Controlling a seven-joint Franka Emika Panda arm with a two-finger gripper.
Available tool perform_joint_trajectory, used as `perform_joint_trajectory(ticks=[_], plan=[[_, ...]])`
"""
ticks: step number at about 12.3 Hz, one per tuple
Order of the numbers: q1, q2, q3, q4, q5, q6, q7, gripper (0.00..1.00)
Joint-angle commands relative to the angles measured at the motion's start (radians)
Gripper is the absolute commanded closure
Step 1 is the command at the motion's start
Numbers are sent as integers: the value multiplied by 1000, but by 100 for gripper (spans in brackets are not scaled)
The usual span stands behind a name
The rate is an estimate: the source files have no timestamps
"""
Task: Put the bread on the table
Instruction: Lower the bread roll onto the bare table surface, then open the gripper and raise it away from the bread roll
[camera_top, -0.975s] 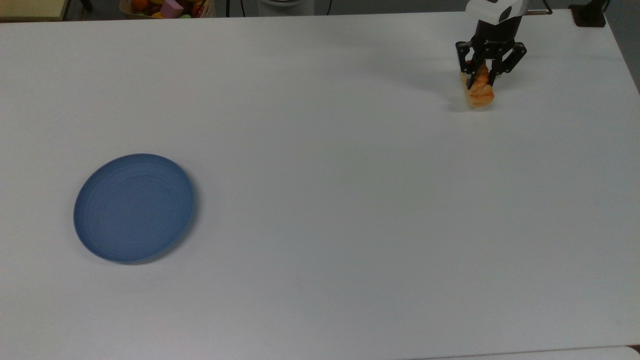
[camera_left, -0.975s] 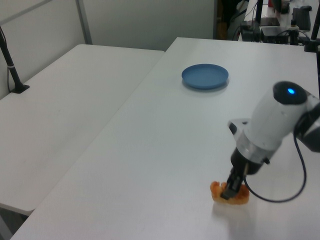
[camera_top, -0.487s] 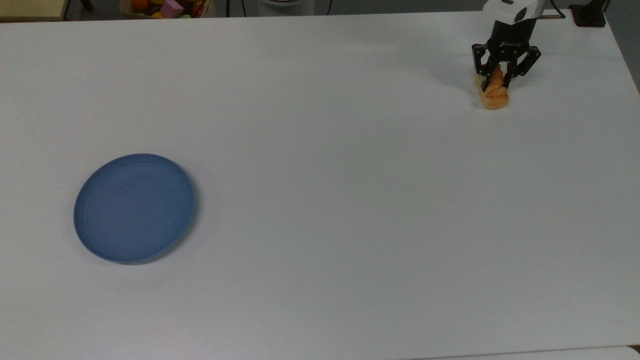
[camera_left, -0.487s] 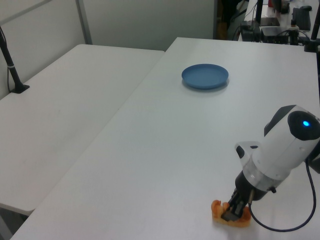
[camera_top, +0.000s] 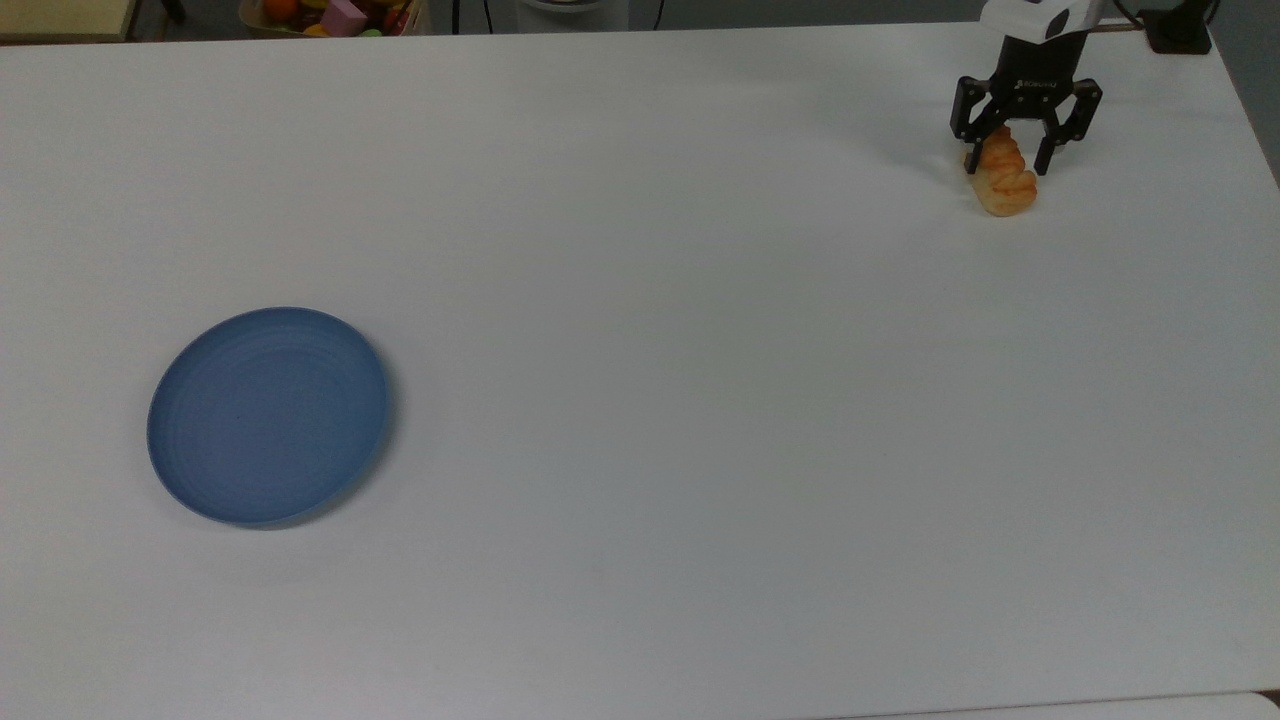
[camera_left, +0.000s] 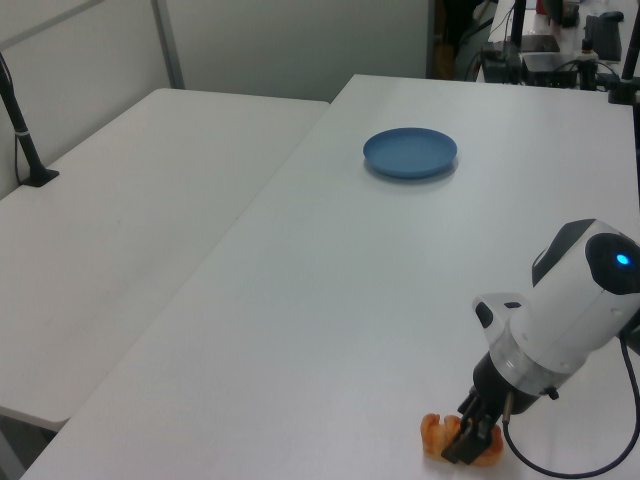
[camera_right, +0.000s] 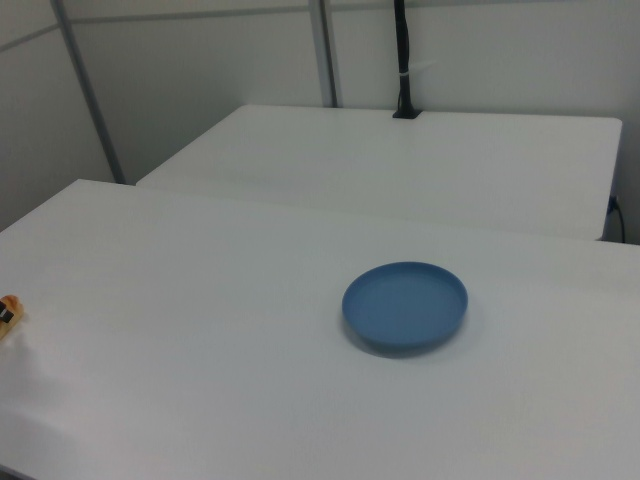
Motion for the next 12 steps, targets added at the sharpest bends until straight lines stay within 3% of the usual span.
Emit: perform_joint_trajectory(ticks=[1,5,8,9,12], plan=[[35,-14,-14,35,-22,-75,19,0],[7,-49,-19,89,2,-136,-44,0],[-79,-66,-33,124,91,-137,-189,0],[-90,-74,-56,135,126,-137,-240,0],[-91,-129,-206,144,359,-141,-532,0]])
